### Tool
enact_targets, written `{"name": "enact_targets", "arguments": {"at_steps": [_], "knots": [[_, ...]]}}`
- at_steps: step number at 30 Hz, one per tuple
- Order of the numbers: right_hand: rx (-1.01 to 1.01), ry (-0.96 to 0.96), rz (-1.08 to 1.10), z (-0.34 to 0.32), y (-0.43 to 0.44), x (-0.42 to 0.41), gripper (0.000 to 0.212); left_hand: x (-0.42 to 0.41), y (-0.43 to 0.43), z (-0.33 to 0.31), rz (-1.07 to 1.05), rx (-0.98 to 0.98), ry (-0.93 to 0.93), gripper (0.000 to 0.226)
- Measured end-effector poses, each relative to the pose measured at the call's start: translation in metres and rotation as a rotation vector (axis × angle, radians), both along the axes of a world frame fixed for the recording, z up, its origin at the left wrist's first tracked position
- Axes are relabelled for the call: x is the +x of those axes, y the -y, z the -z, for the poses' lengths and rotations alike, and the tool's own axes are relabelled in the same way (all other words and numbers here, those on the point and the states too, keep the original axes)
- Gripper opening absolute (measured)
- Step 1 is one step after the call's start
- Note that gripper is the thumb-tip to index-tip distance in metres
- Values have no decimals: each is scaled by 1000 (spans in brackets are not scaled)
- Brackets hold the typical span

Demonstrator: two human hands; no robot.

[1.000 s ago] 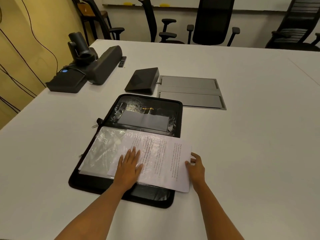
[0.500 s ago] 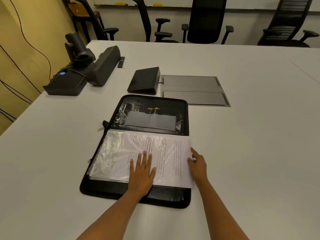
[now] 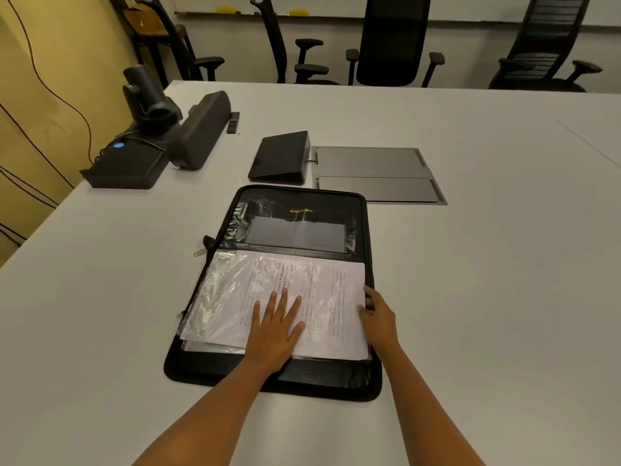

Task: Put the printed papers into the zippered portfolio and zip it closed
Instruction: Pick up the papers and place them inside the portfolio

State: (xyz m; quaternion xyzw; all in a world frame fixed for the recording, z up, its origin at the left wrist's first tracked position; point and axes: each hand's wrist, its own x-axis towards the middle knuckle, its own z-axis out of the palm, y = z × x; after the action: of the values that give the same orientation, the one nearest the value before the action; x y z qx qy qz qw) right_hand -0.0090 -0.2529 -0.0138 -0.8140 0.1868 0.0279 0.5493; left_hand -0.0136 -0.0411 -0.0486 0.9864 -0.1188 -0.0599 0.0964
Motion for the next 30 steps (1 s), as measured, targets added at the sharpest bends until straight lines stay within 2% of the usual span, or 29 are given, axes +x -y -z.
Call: {"name": "enact_targets", "arguments": {"at_steps": [4, 7, 16, 19, 22, 25, 30], "knots": [[74, -30, -9, -1, -10, 7, 40, 0, 8, 1, 16, 1, -3, 56], [115, -56, -22, 2, -16, 11, 40, -5, 13, 2, 5, 15, -2, 67], [40, -80, -56, 5, -25, 15, 41, -13, 19, -4, -19, 23, 11, 78], [-94, -114, -96, 2, -21, 21, 39, -11, 19, -6, -42, 24, -44, 58], [-161, -105, -76, -1, -19, 21, 34, -4, 12, -12, -68, -109, -72, 49], [-183, -60, -13, -1, -18, 15, 31, 3, -4, -21, -95, -219, 28, 43], [-280, 51, 50, 3, -15, 0, 28, 9, -54, -24, -345, -160, 99, 39]]}}
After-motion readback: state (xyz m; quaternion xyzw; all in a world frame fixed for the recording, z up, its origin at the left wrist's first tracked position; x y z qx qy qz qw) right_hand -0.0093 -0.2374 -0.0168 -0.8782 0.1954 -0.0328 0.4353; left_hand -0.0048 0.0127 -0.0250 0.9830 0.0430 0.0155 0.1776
